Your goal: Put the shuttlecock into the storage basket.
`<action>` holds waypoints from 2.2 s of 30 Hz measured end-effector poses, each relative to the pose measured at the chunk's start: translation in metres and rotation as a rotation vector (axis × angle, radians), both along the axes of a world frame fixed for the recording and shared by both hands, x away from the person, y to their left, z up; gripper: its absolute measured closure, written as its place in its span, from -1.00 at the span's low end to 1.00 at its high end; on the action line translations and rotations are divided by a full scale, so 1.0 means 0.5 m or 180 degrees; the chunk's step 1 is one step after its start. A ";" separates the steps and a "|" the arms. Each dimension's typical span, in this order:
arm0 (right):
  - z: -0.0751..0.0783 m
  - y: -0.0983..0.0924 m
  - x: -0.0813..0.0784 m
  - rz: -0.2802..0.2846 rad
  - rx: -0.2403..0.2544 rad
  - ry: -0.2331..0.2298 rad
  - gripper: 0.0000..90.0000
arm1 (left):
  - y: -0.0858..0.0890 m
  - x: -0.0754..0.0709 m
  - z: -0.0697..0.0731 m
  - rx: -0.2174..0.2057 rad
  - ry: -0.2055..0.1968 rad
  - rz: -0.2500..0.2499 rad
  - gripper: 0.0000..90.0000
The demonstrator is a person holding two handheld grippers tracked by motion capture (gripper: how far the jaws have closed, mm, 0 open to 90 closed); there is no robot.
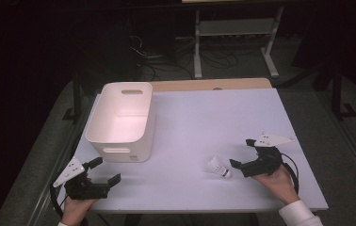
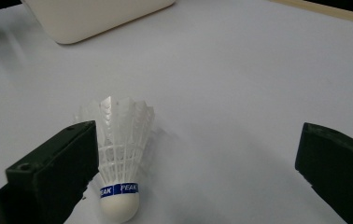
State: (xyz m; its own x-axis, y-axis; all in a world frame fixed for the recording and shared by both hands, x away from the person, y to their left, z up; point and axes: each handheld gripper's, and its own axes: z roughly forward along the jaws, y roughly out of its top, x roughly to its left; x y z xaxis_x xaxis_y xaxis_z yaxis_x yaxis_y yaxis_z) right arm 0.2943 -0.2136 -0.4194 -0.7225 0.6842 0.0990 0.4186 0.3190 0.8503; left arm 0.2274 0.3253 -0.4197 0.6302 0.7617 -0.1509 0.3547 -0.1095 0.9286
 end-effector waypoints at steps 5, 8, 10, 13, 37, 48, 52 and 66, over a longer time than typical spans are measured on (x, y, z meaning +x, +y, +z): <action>-0.002 0.005 -0.001 0.0037 -0.0033 0.0042 -1.00 | 0.000 0.000 0.000 0.0023 0.0011 -0.0012 -1.00; -0.004 0.009 -0.002 0.0058 -0.0057 0.0085 -1.00 | 0.000 0.000 0.000 0.0019 0.0010 -0.0010 -1.00; -0.005 0.011 -0.001 0.0082 -0.0082 0.0100 -1.00 | 0.000 0.000 0.000 0.0022 0.0011 -0.0012 -1.00; -0.006 0.012 -0.001 0.0100 -0.0093 0.0115 -1.00 | 0.000 0.000 0.000 0.0037 0.0009 -0.0015 -1.00; -0.014 0.028 -0.001 0.0231 -0.0211 0.0245 -1.00 | 0.000 0.000 -0.001 0.0029 0.0012 -0.0023 -1.00; -0.018 0.035 -0.001 0.0270 -0.0264 0.0302 -1.00 | -0.001 0.001 -0.001 0.0027 0.0013 -0.0022 -1.00; -0.020 0.039 -0.001 0.0306 -0.0295 0.0314 -1.00 | -0.001 0.001 -0.001 0.0028 0.0014 -0.0023 -1.00; -0.028 0.053 -0.004 0.0413 -0.0420 0.0396 -1.00 | -0.001 0.001 -0.001 0.0023 0.0014 -0.0025 -1.00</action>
